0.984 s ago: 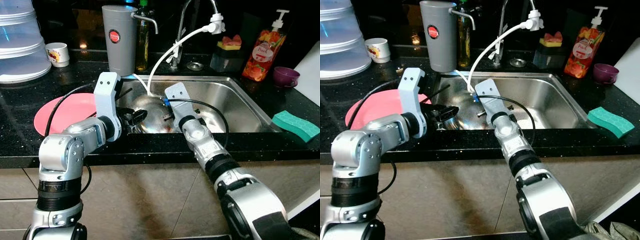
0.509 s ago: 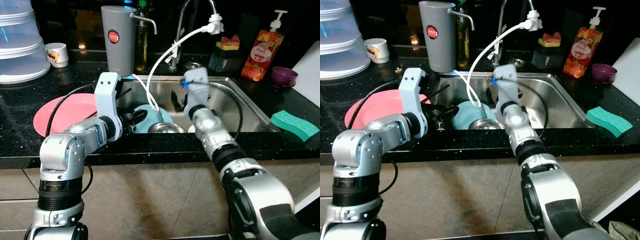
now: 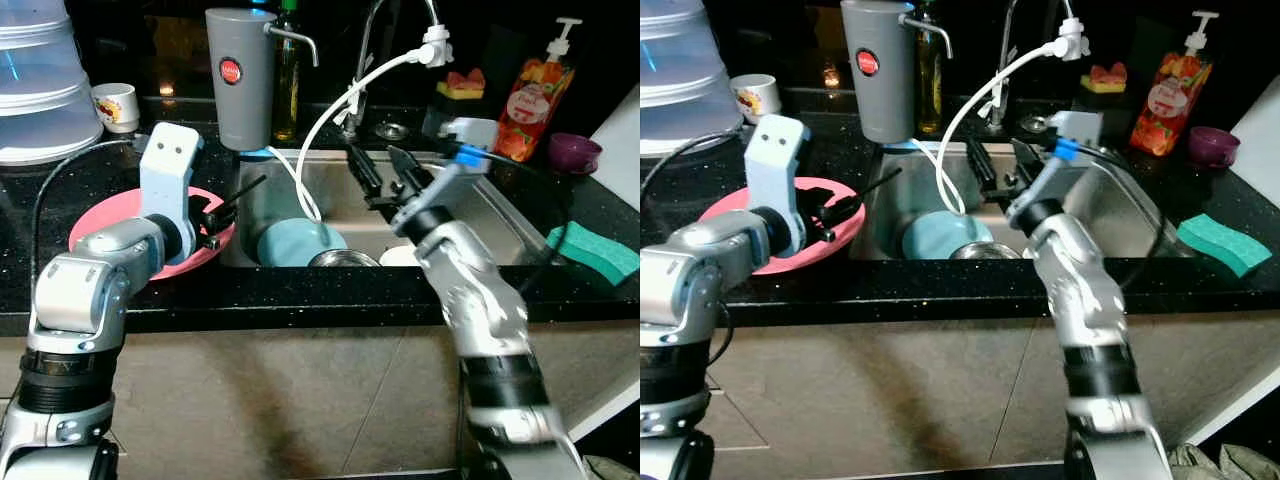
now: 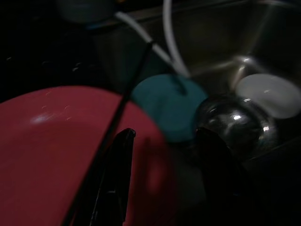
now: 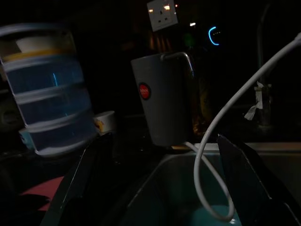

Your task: Kitchen organization

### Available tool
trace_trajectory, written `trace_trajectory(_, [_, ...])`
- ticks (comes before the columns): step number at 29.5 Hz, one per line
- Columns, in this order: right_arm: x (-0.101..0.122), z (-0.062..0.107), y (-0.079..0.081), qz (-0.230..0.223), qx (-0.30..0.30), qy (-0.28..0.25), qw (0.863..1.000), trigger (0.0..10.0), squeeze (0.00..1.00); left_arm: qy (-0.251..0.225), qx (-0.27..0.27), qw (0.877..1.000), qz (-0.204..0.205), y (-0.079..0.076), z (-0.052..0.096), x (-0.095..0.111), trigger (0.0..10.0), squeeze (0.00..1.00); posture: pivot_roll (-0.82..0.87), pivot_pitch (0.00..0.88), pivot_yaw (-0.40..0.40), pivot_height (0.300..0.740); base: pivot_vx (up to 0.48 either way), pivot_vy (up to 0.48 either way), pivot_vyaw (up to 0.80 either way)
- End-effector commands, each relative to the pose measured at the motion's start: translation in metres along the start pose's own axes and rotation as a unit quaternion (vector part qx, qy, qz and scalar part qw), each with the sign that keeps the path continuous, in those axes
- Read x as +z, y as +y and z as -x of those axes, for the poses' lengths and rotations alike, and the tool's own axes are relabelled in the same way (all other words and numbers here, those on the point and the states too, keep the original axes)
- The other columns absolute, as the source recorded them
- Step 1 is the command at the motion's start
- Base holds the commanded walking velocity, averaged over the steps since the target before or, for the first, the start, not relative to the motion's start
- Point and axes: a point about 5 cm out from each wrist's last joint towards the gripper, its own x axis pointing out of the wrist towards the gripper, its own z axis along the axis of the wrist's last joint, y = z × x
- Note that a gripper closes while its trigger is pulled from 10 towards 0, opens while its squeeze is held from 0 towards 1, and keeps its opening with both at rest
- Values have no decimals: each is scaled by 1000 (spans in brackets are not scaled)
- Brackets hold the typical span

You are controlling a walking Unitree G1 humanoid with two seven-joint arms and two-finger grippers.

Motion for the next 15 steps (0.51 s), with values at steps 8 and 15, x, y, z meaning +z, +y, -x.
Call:
trace_trajectory(8, [8, 13, 4, -24, -13, 0, 1000, 10000, 0, 34, 14, 999, -35, 21, -5, -12, 10000, 0, 129, 168, -68, 740, 0, 0, 0])
trace_trajectory(15, [15, 15, 10, -31, -9, 2, 999, 10000, 0, 42, -15, 997, -64, 40, -13, -6, 10000, 0, 133, 175, -69, 740, 0, 0, 0])
